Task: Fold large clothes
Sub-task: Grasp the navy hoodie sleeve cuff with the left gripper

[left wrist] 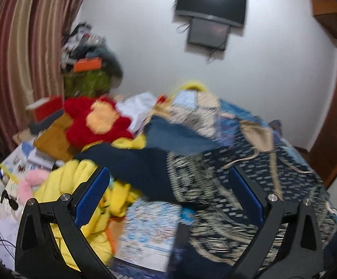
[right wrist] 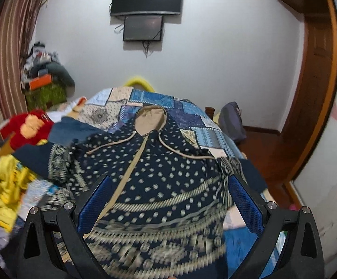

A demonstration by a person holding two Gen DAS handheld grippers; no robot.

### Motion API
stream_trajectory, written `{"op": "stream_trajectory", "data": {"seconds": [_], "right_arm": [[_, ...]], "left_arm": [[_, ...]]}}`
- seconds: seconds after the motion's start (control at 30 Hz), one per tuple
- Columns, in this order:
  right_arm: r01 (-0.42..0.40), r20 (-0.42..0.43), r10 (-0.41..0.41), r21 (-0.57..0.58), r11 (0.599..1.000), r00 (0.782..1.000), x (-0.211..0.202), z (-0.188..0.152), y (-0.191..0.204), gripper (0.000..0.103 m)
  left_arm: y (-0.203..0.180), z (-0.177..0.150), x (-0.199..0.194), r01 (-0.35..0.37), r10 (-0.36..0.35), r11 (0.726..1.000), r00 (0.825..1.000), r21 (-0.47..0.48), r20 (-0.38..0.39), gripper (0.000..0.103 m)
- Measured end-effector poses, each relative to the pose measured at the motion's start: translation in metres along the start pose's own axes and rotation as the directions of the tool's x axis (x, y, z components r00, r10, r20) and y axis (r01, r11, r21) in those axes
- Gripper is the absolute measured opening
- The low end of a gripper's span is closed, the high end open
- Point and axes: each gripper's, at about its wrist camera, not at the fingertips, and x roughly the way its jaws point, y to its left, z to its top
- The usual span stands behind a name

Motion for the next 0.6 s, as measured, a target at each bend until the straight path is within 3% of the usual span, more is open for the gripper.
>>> {"op": "stream_trajectory", "data": {"seconds": [0.13, 0.27, 0.43, 0.53, 0.6], "right_arm": [[-0.072, -0.07, 0.071, -0.002, 0.997, 0.995, 0.053, 0.016, 0.004, 0.1], [-0.091, -0.123, 0.089, -0.005, 0.996, 0.988, 0.1, 0.025, 0.014, 0.1], [-0.127, -0.183, 0.119, -0.036, 0.991, 0.976, 0.151, 0.031, 0.031, 0.1], [-0.161, -0.24, 0.151, -0.022, 0.987, 0.959, 0.18, 0.032, 0.04, 0.1], [-0.181, -0.271, 0.173, -0.006, 0.983, 0.947, 0.197, 0.031, 0.045, 0.1]], "left_arm": [[0.046, -0.001, 0.05, -0.044, 0.037, 0.997, 0.994, -0.06, -0.107, 0.103], [0.083, 0.0, 0.095, -0.077, 0.053, 0.991, 0.977, -0.11, -0.207, 0.102], [0.113, -0.002, 0.152, -0.06, -0.002, 0.982, 0.945, -0.181, -0.326, 0.08], [0.129, -0.002, 0.18, -0.033, -0.069, 0.962, 0.931, -0.271, -0.357, 0.069], [0.136, -0.003, 0.191, -0.043, -0.072, 0.955, 0.928, -0.295, -0.366, 0.065]]}}
